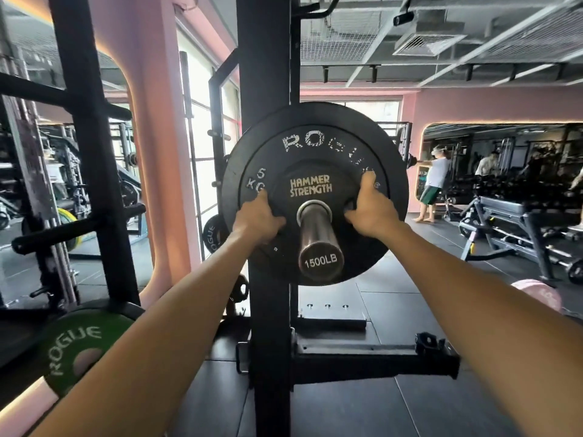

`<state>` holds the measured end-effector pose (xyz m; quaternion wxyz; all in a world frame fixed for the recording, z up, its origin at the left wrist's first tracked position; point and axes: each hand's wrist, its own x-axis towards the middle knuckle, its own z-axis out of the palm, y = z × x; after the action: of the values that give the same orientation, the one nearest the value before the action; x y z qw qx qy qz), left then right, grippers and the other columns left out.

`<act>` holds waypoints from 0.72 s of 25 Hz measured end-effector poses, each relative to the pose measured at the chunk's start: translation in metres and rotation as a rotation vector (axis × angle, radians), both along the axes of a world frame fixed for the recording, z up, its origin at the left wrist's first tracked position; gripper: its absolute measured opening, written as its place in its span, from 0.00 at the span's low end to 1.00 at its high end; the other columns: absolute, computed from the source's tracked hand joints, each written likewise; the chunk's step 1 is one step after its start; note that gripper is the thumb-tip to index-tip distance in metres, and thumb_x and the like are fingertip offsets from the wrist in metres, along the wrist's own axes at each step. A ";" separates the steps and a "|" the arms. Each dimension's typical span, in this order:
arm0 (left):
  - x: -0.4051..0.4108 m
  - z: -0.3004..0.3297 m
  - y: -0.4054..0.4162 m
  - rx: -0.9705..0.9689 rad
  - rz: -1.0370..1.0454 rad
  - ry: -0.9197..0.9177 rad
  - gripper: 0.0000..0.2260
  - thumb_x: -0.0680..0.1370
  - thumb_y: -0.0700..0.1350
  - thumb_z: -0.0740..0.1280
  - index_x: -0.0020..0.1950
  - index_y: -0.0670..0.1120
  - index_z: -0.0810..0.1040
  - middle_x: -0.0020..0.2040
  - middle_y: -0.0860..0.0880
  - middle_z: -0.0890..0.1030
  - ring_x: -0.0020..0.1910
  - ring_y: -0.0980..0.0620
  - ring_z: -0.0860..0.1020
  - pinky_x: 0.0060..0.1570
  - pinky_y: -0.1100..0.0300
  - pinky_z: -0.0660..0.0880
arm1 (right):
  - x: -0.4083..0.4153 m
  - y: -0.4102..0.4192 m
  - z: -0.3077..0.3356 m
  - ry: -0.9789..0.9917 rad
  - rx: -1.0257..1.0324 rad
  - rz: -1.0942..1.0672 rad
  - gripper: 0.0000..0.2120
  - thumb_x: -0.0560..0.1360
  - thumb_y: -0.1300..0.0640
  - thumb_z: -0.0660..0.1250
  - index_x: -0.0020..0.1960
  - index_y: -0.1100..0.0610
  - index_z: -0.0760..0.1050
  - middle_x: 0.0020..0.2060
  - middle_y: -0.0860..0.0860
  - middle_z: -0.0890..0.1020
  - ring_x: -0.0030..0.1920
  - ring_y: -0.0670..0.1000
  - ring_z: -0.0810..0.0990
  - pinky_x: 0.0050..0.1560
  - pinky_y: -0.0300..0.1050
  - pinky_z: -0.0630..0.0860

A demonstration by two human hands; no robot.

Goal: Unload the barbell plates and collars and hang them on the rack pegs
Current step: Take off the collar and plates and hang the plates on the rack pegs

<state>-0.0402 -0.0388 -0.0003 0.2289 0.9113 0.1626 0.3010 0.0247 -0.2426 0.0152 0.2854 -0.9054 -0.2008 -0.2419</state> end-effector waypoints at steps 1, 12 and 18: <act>-0.018 0.000 -0.006 -0.015 0.002 0.007 0.23 0.72 0.49 0.70 0.65 0.46 0.70 0.55 0.41 0.81 0.54 0.37 0.79 0.55 0.48 0.77 | -0.017 -0.007 -0.002 -0.016 -0.004 -0.012 0.22 0.75 0.56 0.65 0.63 0.58 0.57 0.47 0.58 0.76 0.52 0.65 0.78 0.44 0.48 0.68; -0.194 0.004 -0.069 0.097 -0.010 -0.085 0.12 0.74 0.40 0.63 0.57 0.42 0.73 0.50 0.40 0.81 0.49 0.37 0.80 0.51 0.44 0.78 | -0.194 -0.064 0.005 -0.011 -0.028 -0.070 0.22 0.74 0.63 0.61 0.68 0.55 0.67 0.55 0.58 0.79 0.55 0.62 0.78 0.47 0.49 0.72; -0.267 0.026 -0.088 0.150 0.039 -0.100 0.14 0.75 0.41 0.64 0.60 0.42 0.74 0.53 0.40 0.80 0.51 0.38 0.80 0.52 0.48 0.78 | -0.257 -0.082 0.025 -0.038 -0.025 -0.007 0.16 0.73 0.62 0.62 0.60 0.58 0.70 0.53 0.59 0.79 0.52 0.62 0.79 0.43 0.47 0.72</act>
<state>-0.3069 -0.1265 0.0259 0.1620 0.9065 0.1456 0.3616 -0.2319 -0.3251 0.0398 0.2695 -0.9048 -0.2060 -0.2575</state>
